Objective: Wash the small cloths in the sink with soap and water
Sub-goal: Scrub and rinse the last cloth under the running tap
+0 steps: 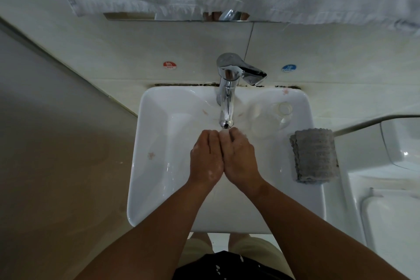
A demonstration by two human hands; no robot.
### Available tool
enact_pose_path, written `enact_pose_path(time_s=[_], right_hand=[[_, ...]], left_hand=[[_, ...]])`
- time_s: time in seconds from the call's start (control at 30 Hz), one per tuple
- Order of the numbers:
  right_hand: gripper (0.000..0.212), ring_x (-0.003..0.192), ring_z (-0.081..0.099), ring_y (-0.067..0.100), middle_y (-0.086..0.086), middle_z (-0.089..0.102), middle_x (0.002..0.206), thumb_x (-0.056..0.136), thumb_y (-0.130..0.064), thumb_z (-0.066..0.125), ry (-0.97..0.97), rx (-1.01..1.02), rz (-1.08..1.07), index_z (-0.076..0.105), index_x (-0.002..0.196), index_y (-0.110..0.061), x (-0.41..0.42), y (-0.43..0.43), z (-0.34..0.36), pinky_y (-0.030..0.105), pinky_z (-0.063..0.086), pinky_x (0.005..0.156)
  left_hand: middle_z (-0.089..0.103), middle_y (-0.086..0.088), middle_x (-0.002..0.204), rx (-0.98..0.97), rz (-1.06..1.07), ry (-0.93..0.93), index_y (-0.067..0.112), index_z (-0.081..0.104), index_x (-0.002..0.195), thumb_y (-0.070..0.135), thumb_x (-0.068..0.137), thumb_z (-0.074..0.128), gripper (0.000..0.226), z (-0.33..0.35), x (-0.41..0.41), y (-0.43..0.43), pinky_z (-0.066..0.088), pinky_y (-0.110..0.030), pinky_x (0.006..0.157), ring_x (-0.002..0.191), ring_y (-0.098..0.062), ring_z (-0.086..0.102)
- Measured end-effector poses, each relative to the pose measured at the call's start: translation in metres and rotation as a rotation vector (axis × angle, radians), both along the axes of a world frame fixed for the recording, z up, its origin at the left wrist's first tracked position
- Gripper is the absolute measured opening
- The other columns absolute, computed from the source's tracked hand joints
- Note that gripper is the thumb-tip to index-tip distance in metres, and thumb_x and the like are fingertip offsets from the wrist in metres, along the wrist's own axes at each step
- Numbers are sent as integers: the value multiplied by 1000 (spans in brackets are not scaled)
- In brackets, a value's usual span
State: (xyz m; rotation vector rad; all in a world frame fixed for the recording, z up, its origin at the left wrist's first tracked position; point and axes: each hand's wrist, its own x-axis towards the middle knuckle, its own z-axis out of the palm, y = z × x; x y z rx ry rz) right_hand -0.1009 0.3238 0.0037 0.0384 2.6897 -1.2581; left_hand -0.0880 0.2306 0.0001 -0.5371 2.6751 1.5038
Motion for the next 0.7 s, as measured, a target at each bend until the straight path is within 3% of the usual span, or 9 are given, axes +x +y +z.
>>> enact_pose_path(time_s=[0.07, 0.1, 0.17, 0.23, 0.33, 0.47, 0.6, 0.7], right_hand=[[22, 55, 50, 1, -17, 53, 75, 103, -25, 48, 125, 118, 64, 63, 94, -10, -1, -1, -1, 11, 36, 58], [22, 53, 51, 4, -8, 59, 73, 99, -22, 50, 166, 126, 69, 64, 90, -7, -2, -1, 0, 21, 44, 56], [26, 48, 57, 16, 4, 63, 65, 93, -21, 49, 306, 159, 76, 65, 79, -6, -1, -2, 1, 31, 48, 47], [40, 47, 57, 15, 0, 60, 58, 98, -30, 40, 278, 107, 46, 61, 70, -13, 0, -1, 7, 31, 47, 47], [51, 52, 58, 12, -7, 58, 57, 106, -38, 30, 17, 18, 9, 56, 65, -20, 4, -1, 9, 30, 45, 54], [34, 62, 59, 7, -5, 62, 69, 105, -41, 42, -129, -163, -80, 52, 77, -25, 8, 3, 8, 24, 44, 60], [30, 64, 57, 6, -8, 59, 71, 106, -38, 43, -110, -203, -72, 42, 76, -32, 2, -2, 12, 21, 41, 61], [27, 65, 59, 6, -8, 59, 71, 105, -37, 43, -112, -216, -90, 47, 80, -27, 0, -4, 10, 18, 42, 61]], left_hand=[[49, 18, 73, -154, -97, 52, 10, 59, 91, 15, 103, 45, 19, -3, -3, -3, 34, -13, 61, 75, 12, 54], [53, 16, 75, -246, -139, 82, 7, 62, 92, 16, 102, 43, 23, -4, -4, -4, 31, -12, 63, 74, 8, 57], [65, -3, 81, -324, -169, 103, 4, 63, 93, 28, 100, 32, 40, 5, -5, -3, 43, -25, 67, 74, -12, 63], [66, -14, 83, -346, -187, 121, 7, 61, 90, 36, 96, 24, 47, 14, -4, -2, 51, -40, 67, 74, -31, 65], [63, -2, 76, -212, -172, -84, 16, 51, 79, 40, 101, 18, 46, 10, 0, 0, 48, -41, 71, 78, -31, 63], [66, -2, 79, 193, 92, -228, 18, 57, 84, 45, 104, 38, 38, 11, 6, 3, 55, -53, 77, 78, -25, 65], [69, 3, 87, 204, 153, -146, 24, 58, 95, 41, 104, 42, 25, 15, 4, 4, 56, -49, 79, 83, -18, 67], [68, 2, 89, 179, 162, -125, 21, 59, 97, 41, 105, 39, 29, 15, 2, 6, 55, -46, 80, 84, -17, 65]])
